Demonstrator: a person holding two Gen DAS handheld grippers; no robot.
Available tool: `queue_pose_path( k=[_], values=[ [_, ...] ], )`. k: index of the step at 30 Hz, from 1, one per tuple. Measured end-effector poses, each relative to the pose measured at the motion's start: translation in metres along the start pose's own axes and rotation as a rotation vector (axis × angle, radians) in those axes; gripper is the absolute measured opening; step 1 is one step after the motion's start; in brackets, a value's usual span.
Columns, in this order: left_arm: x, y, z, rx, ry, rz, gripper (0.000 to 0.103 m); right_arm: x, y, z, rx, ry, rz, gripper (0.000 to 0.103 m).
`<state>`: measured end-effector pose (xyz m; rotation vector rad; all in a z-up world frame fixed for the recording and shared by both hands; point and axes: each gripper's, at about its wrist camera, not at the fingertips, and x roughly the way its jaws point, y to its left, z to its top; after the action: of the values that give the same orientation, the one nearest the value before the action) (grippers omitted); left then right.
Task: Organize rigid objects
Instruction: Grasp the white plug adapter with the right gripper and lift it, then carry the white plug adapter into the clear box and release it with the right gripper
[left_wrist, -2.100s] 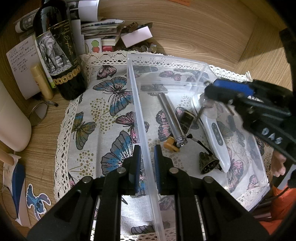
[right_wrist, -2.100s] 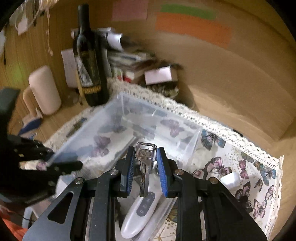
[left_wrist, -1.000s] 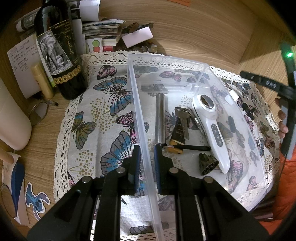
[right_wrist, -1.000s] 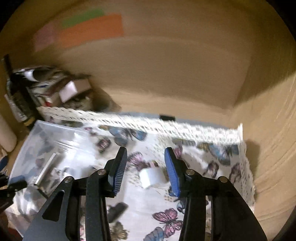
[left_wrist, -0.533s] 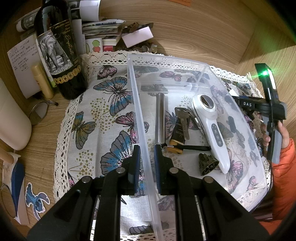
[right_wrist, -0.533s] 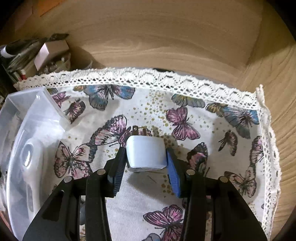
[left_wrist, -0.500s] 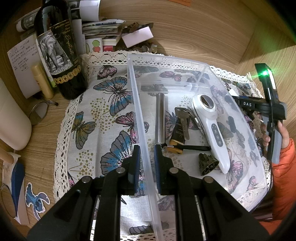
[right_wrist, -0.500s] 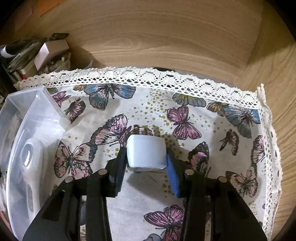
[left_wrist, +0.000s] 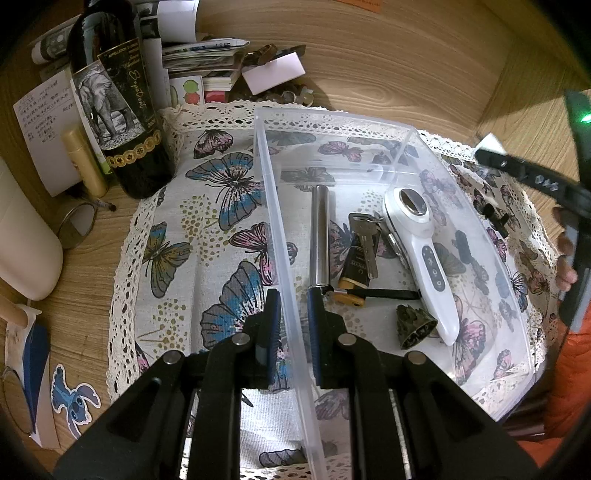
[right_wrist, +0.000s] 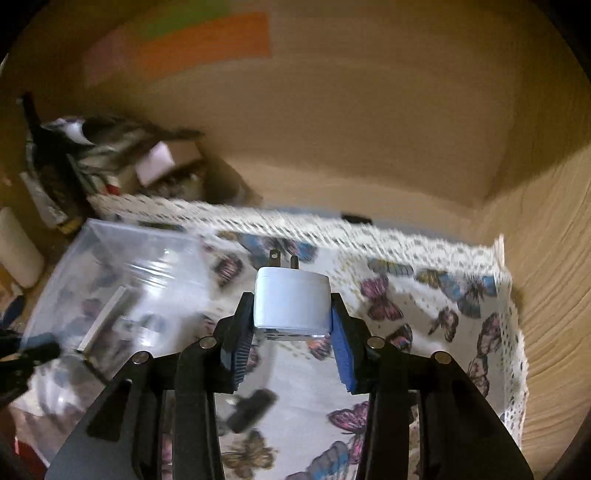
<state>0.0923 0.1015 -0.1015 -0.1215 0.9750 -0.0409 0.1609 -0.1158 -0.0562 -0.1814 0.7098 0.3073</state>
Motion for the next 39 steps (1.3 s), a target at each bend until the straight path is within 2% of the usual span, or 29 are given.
queue_pose_path(
  k=[4, 13, 19, 29, 34, 39],
  values=[
    [0.0, 0.0, 0.0, 0.001, 0.001, 0.0, 0.013, -0.026, 0.02, 0.007, -0.05, -0.055, 0.038, 0.036],
    [0.0, 0.0, 0.0, 0.001, 0.002, -0.001, 0.013, -0.03, 0.067, 0.009, -0.15, -0.088, 0.137, 0.036],
    [0.0, 0.0, 0.0, 0.002, 0.002, 0.0, 0.013, -0.017, 0.094, 0.0, -0.21, -0.042, 0.186, 0.036],
    [0.0, 0.0, 0.0, 0.002, 0.001, 0.0, 0.013, 0.017, 0.114, -0.017, -0.274, 0.105, 0.226, 0.036],
    [0.0, 0.0, 0.0, 0.001, 0.002, 0.0, 0.013, 0.027, 0.112, -0.02, -0.276, 0.146, 0.223, 0.036],
    [-0.001, 0.0, 0.0, 0.001, 0.002, 0.0, 0.013, 0.024, 0.114, -0.019, -0.285, 0.141, 0.227, 0.036]
  ],
)
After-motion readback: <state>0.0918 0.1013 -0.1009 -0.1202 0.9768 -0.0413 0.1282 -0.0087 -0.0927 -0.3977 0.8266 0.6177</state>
